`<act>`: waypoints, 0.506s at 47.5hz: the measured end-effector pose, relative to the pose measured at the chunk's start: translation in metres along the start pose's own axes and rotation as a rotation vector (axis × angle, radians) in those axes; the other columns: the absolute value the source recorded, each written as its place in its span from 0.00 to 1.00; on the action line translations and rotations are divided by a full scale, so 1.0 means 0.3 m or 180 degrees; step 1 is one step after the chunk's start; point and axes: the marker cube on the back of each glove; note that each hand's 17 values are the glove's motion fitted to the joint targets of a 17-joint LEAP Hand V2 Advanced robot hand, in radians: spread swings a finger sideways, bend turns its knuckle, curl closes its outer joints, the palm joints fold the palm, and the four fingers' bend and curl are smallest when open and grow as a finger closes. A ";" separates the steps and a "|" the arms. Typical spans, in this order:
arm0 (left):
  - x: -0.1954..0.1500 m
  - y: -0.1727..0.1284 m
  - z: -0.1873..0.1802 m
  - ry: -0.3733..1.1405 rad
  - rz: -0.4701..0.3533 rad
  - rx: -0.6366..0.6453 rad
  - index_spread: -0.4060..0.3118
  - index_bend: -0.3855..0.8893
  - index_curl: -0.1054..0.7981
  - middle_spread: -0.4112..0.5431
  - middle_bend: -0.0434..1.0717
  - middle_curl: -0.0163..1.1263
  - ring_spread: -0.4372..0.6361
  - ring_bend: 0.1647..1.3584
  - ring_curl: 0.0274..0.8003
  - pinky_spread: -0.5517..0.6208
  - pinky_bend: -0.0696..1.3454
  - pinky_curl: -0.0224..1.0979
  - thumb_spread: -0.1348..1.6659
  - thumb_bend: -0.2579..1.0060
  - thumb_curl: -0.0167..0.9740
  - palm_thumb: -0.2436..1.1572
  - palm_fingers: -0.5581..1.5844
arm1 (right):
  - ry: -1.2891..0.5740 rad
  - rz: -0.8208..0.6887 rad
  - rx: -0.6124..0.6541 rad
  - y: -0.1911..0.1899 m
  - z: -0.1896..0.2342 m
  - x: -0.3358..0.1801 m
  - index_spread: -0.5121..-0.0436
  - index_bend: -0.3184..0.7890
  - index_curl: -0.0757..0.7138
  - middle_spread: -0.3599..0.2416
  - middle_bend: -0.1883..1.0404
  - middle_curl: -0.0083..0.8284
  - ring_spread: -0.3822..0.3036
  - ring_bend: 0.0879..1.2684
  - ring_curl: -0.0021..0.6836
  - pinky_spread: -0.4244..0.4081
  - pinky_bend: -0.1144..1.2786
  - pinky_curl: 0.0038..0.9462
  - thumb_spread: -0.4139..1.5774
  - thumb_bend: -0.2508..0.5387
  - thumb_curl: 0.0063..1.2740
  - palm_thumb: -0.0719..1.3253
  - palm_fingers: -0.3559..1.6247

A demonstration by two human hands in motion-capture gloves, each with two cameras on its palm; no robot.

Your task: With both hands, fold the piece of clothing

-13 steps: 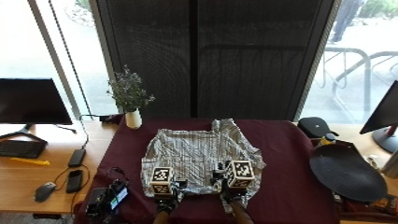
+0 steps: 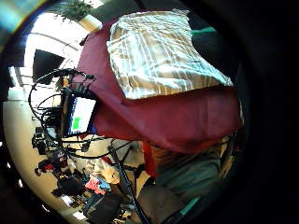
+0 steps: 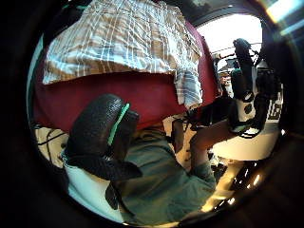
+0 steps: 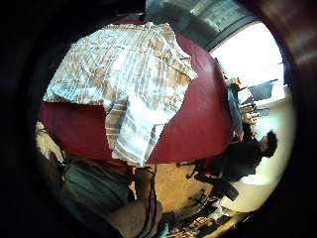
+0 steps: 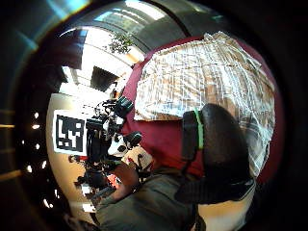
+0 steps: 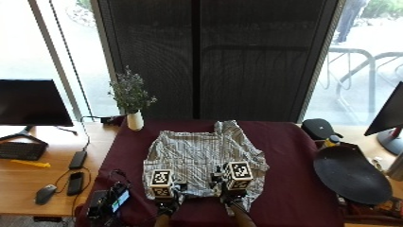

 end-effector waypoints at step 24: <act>-0.005 0.008 -0.008 -0.0107 0.0002 0.0036 0.41 0.42 0.47 0.46 0.23 0.26 0.53 0.31 0.34 0.63 0.36 0.27 0.69 0.24 0.28 0.46 0.49 | -0.0012 0.0115 -0.0160 0.033 -0.015 0.145 0.36 0.41 0.43 0.62 0.31 0.33 0.79 0.12 0.31 0.86 0.43 0.31 0.84 0.47 0.18 0.29 0.32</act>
